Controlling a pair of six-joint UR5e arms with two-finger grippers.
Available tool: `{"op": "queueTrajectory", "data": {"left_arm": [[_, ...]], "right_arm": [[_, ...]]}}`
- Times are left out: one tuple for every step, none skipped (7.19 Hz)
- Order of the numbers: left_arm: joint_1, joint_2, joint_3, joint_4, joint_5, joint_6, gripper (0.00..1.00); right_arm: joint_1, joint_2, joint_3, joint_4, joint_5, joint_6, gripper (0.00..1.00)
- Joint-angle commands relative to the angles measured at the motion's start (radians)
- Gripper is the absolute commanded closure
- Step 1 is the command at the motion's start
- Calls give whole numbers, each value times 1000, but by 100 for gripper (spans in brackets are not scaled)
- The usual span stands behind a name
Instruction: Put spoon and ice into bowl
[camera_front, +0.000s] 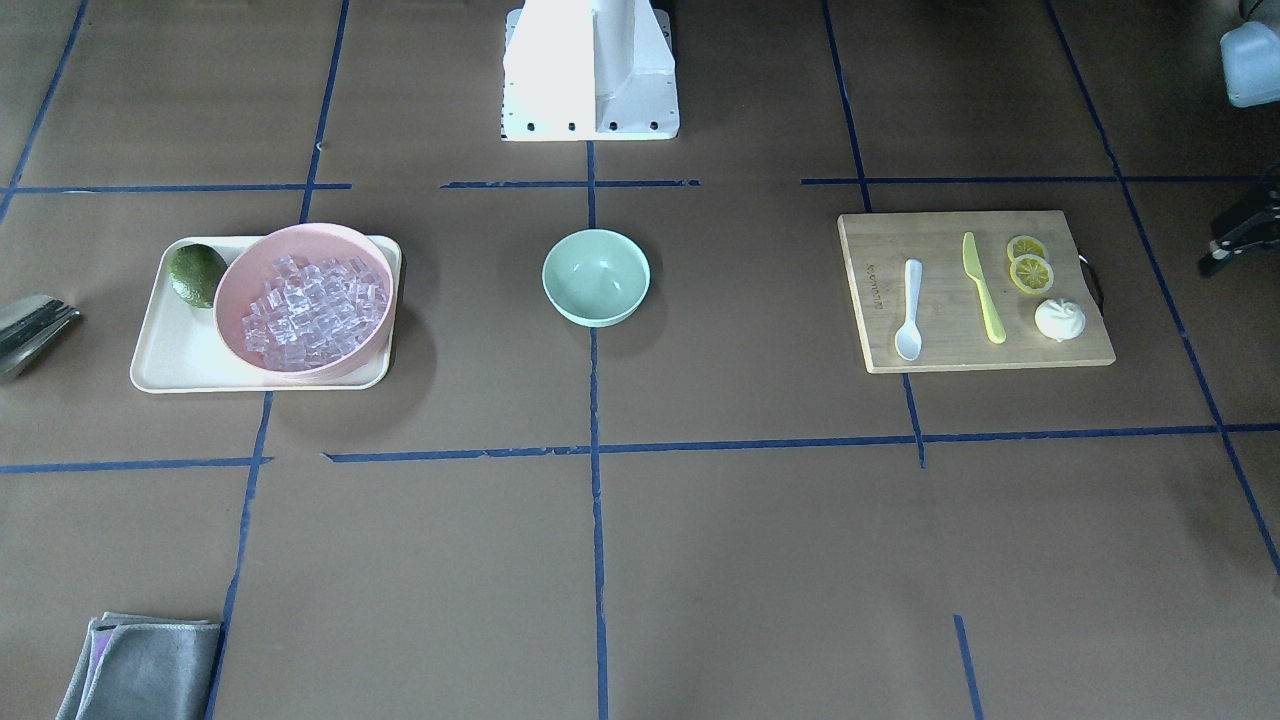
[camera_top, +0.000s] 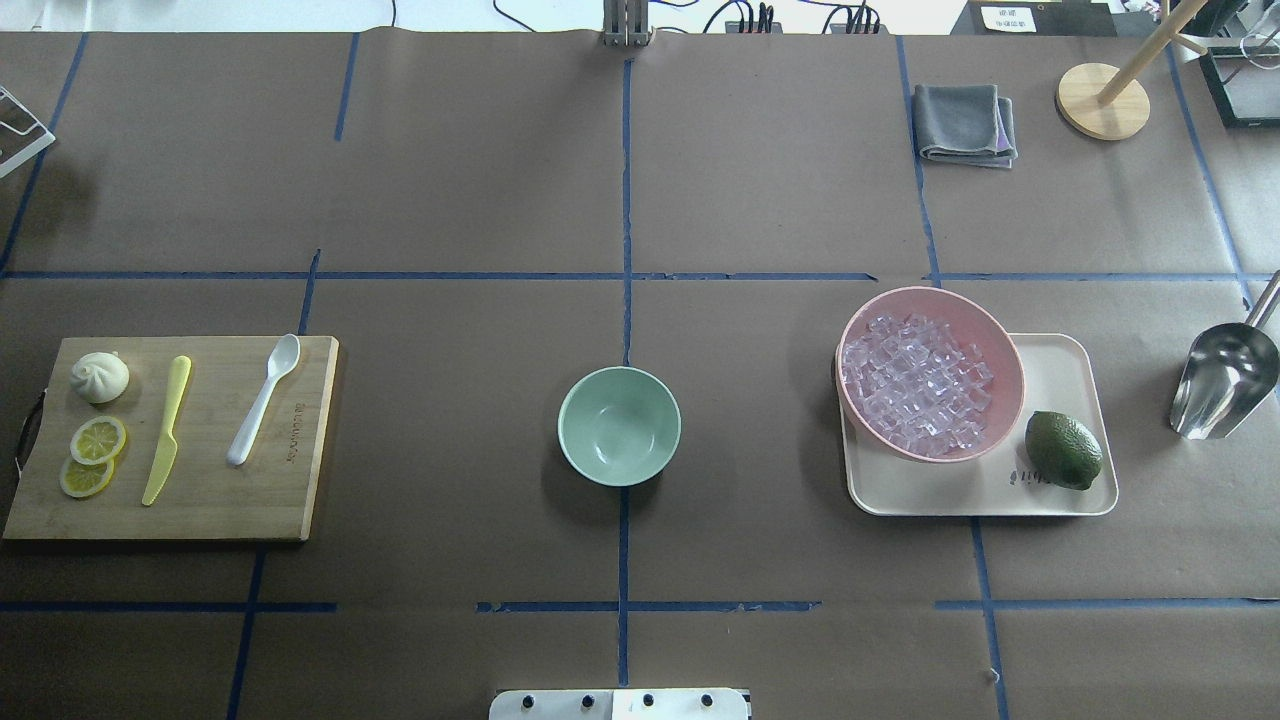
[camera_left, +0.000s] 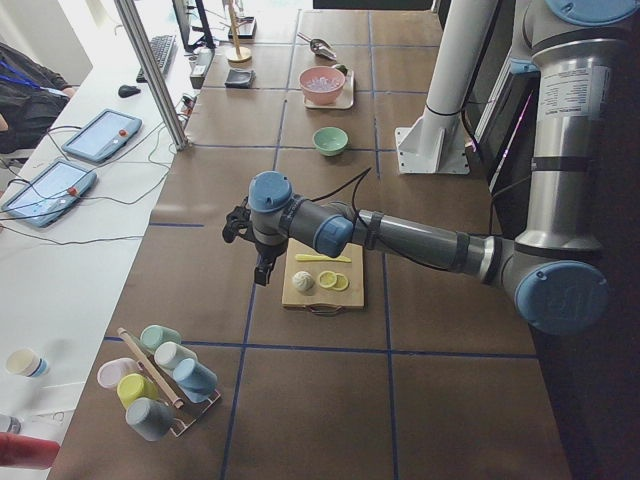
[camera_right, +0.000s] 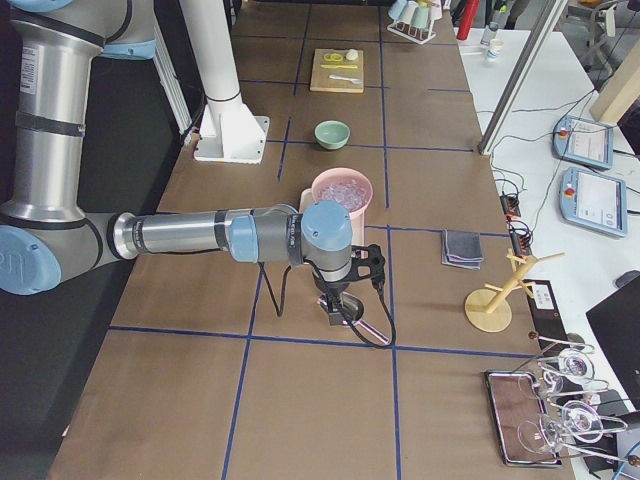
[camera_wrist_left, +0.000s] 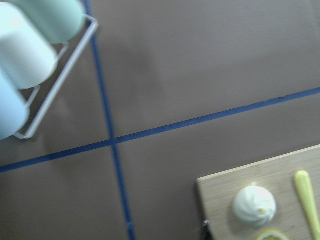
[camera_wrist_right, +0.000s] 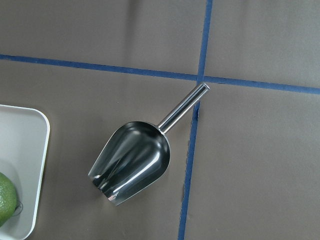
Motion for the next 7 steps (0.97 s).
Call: {"op": "queueTrajectory", "data": {"left_arm": [[162, -98, -24, -38, 10, -263, 0], [208, -115, -60, -39, 33, -397, 0], [304, -114, -72, -41, 144, -456, 0], [428, -114, -66, -44, 305, -488, 0], [515, -114, -51, -57, 437, -483, 0], [546, -112, -34, -80, 435, -478, 0], [554, -112, 1, -112, 405, -478, 0]], "right_arm": [[0, 0, 1, 0, 0, 0, 0], [0, -1, 1, 0, 0, 0, 0], [0, -1, 1, -2, 2, 0, 0], [0, -1, 1, -2, 2, 0, 0], [0, -1, -1, 0, 2, 0, 0], [0, -1, -1, 0, 2, 0, 0], [0, -1, -1, 0, 2, 0, 0]]}}
